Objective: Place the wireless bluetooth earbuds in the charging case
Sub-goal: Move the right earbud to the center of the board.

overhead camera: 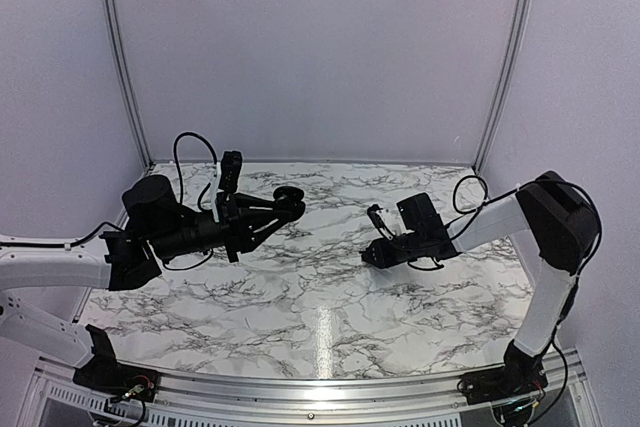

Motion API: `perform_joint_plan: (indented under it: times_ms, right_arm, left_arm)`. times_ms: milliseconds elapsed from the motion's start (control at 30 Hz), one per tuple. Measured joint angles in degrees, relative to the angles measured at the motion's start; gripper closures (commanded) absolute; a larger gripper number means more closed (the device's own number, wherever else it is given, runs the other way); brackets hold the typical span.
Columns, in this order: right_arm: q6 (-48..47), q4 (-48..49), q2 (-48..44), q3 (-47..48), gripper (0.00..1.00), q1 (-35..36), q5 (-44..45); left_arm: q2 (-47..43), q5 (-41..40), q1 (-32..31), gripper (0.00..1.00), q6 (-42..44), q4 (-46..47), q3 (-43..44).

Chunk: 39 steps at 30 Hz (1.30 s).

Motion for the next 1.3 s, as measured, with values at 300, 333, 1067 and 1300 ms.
perform_joint_plan:
  times_ms: [300, 333, 1067, 1300]
  right_arm:
    - [2.29, 1.07, -2.43, -3.1, 0.8, 4.72, 0.22]
    - [2.27, 0.5, -3.15, -3.48, 0.8, 4.42, 0.37]
    - [-8.55, -2.64, -0.28, 1.55, 0.66, -4.39, -3.26]
    - [-8.94, -2.75, 1.42, 2.99, 0.71, -4.39, -3.19]
  left_arm:
    - [0.0, 0.0, 0.0, 1.0, 0.04, -0.2, -0.04]
    - [0.0, 0.0, 0.0, 1.0, 0.04, -0.26, -0.04]
    - [-0.02, 0.0, 0.0, 1.0, 0.24, -1.18, -0.04]
    - [-0.02, 0.0, 0.0, 1.0, 0.72, -1.22, -0.04]
